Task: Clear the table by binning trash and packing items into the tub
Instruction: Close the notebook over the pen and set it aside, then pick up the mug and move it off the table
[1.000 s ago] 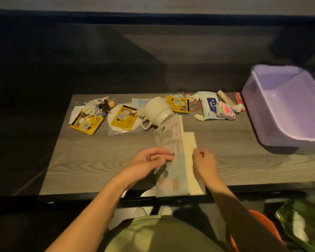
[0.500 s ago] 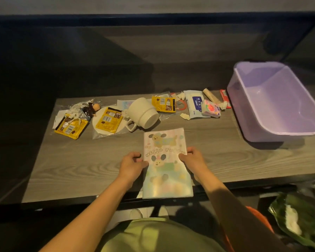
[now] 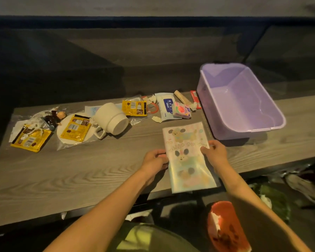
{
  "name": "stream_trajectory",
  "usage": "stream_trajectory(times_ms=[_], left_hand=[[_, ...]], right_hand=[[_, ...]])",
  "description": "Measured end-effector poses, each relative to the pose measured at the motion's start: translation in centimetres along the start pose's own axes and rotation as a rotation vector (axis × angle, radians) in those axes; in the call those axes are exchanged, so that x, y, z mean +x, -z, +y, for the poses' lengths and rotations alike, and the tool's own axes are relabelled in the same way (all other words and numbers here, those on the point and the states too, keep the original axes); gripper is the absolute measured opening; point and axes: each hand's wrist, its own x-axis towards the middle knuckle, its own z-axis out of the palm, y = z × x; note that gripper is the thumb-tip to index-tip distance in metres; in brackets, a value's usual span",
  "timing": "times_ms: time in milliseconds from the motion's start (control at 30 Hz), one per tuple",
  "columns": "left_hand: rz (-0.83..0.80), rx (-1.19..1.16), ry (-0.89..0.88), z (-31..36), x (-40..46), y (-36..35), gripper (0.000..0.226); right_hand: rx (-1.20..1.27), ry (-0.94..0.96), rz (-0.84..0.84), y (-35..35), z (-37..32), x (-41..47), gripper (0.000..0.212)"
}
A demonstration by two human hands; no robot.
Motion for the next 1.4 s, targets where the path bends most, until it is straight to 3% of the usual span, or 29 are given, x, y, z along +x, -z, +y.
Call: stream_trajectory(times_ms=[433, 600, 700, 800, 900, 967, 1067, 1167, 1400], left_hand=[[-0.015, 0.161, -0.036, 0.9, 1.5, -0.7, 0.032], [0.164, 0.081, -0.051, 1.2, 1.5, 4.4, 0.015], [0.33, -0.068, -0.02, 1.4, 1.1, 8.9, 0.012], [0.492, -0.172, 0.02, 1.3, 1.0, 12.8, 0.016], [0.688, -0.249, -0.002, 2.0, 1.1, 15.8, 0.017], [0.761, -0.279, -0.019, 2.7, 1.4, 17.5, 0.013], [0.689, -0.223, 0.009, 4.0, 2.2, 17.8, 0.028], [0.595, -0.151, 0.032, 5.3, 2.6, 17.5, 0.029], [0.562, -0.227, 0.048, 6.0, 2.8, 18.8, 0.043]], right_hand=[[-0.45, 0.139, 0.138, -1.7, 0.5, 3.6, 0.025], [-0.569, 0.31, 0.25, -3.8, -1.1, 2.6, 0.034], [-0.445, 0.452, 0.151, -7.5, -3.8, 1.8, 0.024], [-0.328, 0.571, -0.057, -11.8, -7.2, 0.6, 0.021], [-0.233, 0.589, -0.29, -16.1, -11.0, -0.8, 0.032], [-0.222, 0.556, -0.397, -19.1, -13.3, -1.5, 0.052], [-0.377, 0.485, -0.452, -22.2, -15.8, -1.5, 0.086], [-0.564, 0.461, -0.515, -24.4, -16.7, -1.3, 0.1], [-0.536, 0.39, -0.42, -24.7, -16.5, -1.5, 0.091]])
